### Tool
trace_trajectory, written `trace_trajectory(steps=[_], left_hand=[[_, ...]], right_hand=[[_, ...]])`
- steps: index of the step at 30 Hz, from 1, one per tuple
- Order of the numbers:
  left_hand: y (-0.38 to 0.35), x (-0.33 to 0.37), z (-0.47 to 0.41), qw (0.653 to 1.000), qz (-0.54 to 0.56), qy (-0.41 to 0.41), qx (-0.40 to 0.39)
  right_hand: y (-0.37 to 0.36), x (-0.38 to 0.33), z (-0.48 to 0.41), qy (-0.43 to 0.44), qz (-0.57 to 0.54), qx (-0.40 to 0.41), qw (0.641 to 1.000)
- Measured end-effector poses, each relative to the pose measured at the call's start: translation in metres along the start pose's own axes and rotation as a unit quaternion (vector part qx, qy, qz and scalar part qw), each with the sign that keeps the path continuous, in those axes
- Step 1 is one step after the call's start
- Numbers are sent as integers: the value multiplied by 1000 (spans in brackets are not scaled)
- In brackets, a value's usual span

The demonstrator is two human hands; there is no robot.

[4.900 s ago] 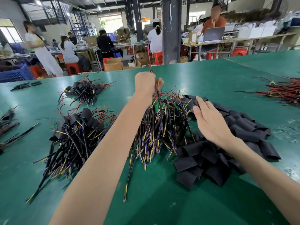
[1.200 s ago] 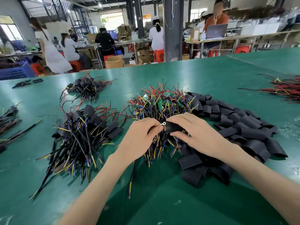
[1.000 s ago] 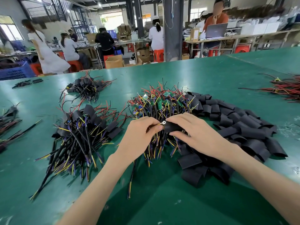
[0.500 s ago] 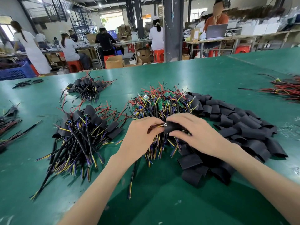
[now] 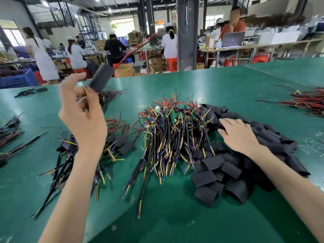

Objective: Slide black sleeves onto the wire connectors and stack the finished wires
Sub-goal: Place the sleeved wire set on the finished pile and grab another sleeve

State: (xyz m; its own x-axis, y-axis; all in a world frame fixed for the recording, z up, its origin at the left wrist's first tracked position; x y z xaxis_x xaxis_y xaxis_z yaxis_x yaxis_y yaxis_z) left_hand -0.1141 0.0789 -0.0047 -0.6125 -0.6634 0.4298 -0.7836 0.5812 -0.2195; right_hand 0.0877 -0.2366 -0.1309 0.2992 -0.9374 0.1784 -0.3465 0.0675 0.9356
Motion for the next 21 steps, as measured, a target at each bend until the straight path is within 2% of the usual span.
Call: trace_trajectory(steps=[3, 6, 12, 14, 17, 19, 21], left_hand=[[14, -24, -7, 991, -126, 49, -13], [26, -54, -1, 965, -234, 120, -19], [46, -84, 20, 859, -458, 212, -89], [46, -83, 23, 855, -473, 185, -99], [39, -83, 26, 870, -441, 93, -199], [36, -87, 29, 868, -416, 105, -249], [34, -92, 32, 863, -411, 141, -258]], right_hand=[[-5, 1, -2, -3, 14, 1, 1000], [-5, -1, -2, -7, 22, 14, 1000], [-3, -2, 0, -14, 23, 3, 1000], [-2, -3, 1, -17, 23, 0, 1000], [1, -3, 2, -19, 18, -1, 1000], [2, -3, 2, -19, 23, -1, 1000], [4, -3, 3, -22, 24, 0, 999]])
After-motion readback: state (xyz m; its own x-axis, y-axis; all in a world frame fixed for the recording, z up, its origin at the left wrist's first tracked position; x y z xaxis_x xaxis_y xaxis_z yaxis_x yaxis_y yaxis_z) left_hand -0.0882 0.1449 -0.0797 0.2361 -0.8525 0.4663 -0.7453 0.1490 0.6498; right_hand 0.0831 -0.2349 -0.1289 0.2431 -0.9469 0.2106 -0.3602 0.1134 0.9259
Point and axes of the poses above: each hand's wrist, its own z-axis away from the middle knuckle, its own y-axis out of the back of the hand, x = y × z, the point moved 2 cm from there along -z, towards the middle knuckle, and after that the axes turned 12 degrees about z, right-handed, at the moved point
